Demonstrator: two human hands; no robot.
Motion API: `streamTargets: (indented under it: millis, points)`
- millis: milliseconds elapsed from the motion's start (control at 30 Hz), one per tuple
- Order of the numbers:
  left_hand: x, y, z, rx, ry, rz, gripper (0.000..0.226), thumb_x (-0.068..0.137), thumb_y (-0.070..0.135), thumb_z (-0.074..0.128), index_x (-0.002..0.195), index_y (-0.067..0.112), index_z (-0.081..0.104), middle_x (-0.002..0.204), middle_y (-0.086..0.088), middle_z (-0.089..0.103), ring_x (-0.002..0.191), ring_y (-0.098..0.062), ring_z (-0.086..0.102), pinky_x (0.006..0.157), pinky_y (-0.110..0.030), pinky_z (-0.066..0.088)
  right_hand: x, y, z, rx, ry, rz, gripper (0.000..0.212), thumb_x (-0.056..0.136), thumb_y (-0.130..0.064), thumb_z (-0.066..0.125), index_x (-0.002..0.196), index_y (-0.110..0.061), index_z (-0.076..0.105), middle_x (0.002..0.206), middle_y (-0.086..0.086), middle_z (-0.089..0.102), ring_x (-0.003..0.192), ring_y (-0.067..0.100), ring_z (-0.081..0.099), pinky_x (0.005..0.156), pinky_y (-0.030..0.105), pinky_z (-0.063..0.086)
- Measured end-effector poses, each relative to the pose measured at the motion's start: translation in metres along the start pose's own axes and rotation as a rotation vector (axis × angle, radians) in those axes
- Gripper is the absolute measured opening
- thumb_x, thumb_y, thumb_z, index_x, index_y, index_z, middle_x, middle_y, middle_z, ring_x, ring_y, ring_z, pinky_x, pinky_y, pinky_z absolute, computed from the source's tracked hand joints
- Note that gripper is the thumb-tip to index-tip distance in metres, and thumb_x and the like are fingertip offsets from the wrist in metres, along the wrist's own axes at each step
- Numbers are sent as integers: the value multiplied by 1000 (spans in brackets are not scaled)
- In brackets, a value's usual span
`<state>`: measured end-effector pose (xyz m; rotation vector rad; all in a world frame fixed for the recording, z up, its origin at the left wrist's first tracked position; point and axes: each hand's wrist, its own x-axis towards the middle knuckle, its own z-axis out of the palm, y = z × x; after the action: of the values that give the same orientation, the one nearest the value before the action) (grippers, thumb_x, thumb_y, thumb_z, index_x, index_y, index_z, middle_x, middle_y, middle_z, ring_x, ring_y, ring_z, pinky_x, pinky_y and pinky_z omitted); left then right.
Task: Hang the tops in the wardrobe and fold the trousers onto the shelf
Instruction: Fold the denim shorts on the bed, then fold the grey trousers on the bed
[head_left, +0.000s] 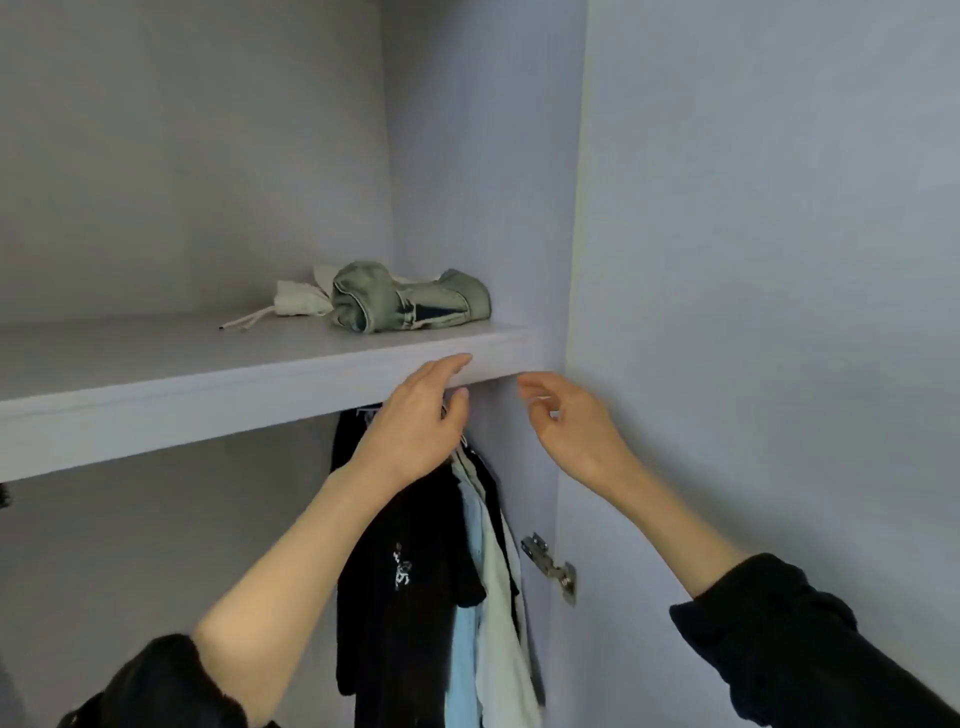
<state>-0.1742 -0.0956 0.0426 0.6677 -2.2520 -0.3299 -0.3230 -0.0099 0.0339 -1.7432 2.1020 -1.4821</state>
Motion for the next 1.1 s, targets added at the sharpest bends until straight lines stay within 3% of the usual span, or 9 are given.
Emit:
streamTargets:
  millis: [200, 333, 433, 533, 633, 733, 833, 900, 1100]
  points:
    - [-106, 52, 71, -268, -281, -74, 33, 98, 14, 44, 130, 14, 54, 124, 3, 58, 108, -5, 51, 88, -8, 31, -166, 57, -31, -1, -96, 381, 32, 96, -9, 42, 125, -12, 56, 114, 6, 67, 104, 23, 63, 89, 26, 44]
    - [-173, 95, 131, -436, -469, -82, 27, 97, 13, 47, 120, 13, 60, 107, 3, 64, 101, -7, 58, 85, -12, 39, -276, 89, -72, -49, -124, 569, 30, 98, -14, 45, 125, -12, 57, 117, 7, 66, 105, 23, 62, 96, 29, 45]
    - [-217, 146, 171, -527, -678, -39, 23, 97, 17, 47, 116, 17, 60, 101, 8, 65, 90, 13, 58, 82, -5, 42, -354, 109, -119, -52, -59, 702, 29, 98, -12, 46, 124, -9, 59, 116, 6, 65, 106, 21, 61, 90, 20, 43]
    - [-243, 204, 203, -580, -820, 34, 25, 97, 22, 47, 118, 19, 61, 101, 13, 65, 89, 19, 56, 78, 1, 39, -419, 123, -179, -116, 50, 792, 28, 97, -9, 47, 121, -5, 60, 117, 9, 65, 97, 19, 63, 83, 18, 43]
    - [-259, 288, 242, -590, -923, 149, 27, 97, 21, 47, 120, 17, 60, 107, 5, 66, 97, 0, 63, 83, -7, 43, -493, 128, -252, -103, 246, 918, 28, 97, -2, 42, 119, 1, 59, 112, 13, 64, 83, 13, 60, 76, 17, 46]
    - [-280, 393, 290, -683, -1020, 264, 23, 97, 16, 47, 115, 21, 61, 104, 5, 66, 96, 2, 62, 88, -13, 44, -580, 130, -331, -122, 389, 1039, 28, 98, -7, 42, 121, -4, 59, 109, 10, 66, 91, 15, 61, 85, 24, 47]
    - [-308, 482, 325, -708, -1126, 403, 22, 97, 23, 47, 102, 43, 55, 103, 16, 66, 104, -8, 61, 96, -29, 47, -653, 131, -388, -122, 525, 1130, 26, 99, -11, 43, 119, -8, 59, 105, 10, 67, 89, 15, 60, 76, 18, 47]
    - [-332, 532, 347, -739, -1208, 460, 18, 97, 26, 47, 103, 41, 56, 108, 12, 66, 107, -10, 60, 98, -30, 46, -696, 124, -416, -126, 619, 1186, 24, 99, -11, 43, 117, -11, 59, 105, 9, 66, 92, 20, 62, 69, 14, 46]
    - [-399, 657, 405, -767, -1427, 649, 20, 99, 23, 45, 109, 35, 56, 109, 12, 64, 113, -10, 57, 100, -28, 44, -798, 118, -477, -194, 832, 1332, 23, 98, -11, 45, 115, -15, 59, 97, 3, 66, 89, 16, 62, 76, 23, 47]
